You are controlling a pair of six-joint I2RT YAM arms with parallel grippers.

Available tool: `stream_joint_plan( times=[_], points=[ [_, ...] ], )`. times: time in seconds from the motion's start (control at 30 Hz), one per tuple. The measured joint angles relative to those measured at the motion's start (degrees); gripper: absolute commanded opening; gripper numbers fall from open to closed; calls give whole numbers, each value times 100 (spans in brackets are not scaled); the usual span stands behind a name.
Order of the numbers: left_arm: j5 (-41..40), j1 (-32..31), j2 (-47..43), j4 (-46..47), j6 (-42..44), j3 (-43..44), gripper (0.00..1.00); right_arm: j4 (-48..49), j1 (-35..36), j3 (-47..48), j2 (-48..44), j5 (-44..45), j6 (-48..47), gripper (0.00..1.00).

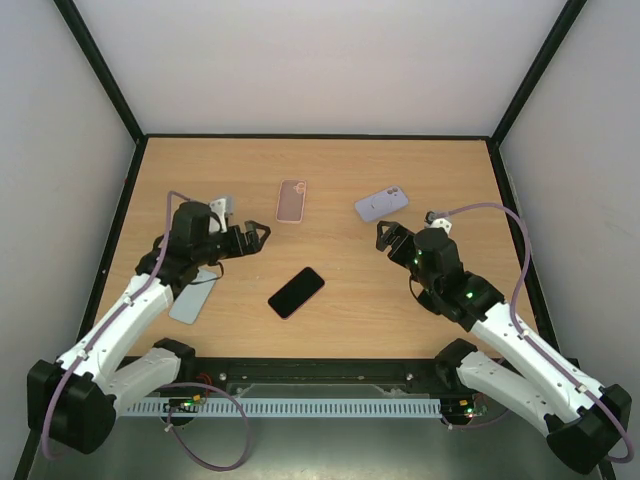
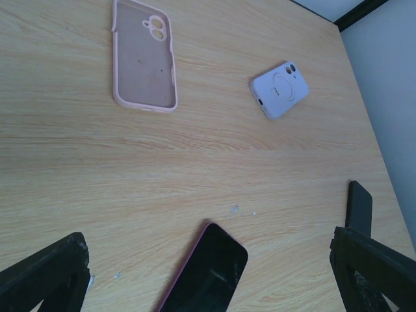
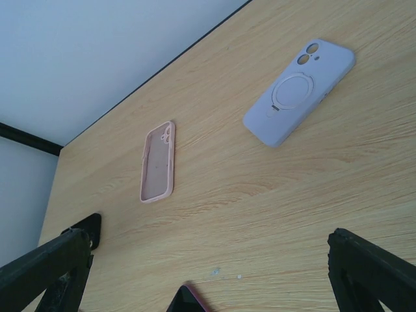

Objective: Put the phone into the phone case

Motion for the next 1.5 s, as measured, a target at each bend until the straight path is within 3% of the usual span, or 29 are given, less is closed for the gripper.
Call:
stream_joint_plan(
  times=[0.4, 0.67, 1.03, 1.27, 1.5],
  points=[
    [-133, -140, 378, 11, -162, -144, 100, -13, 0, -140, -289, -101, 61, 97],
    [-310, -778, 981, 267, -393, -310, 98, -15, 0, -223, -245, -116, 55, 98],
    [-358, -1239, 2096, 988, -579, -717, 90, -92, -4, 7, 841, 238, -138, 98],
    [-400, -1534, 2452, 1338, -634, -898, 87, 85, -4, -111, 1266, -282, 24, 100],
    [-299, -2081, 2544, 1731, -922, -979, 81, 208, -4, -420, 1473, -986, 378, 95]
  ],
)
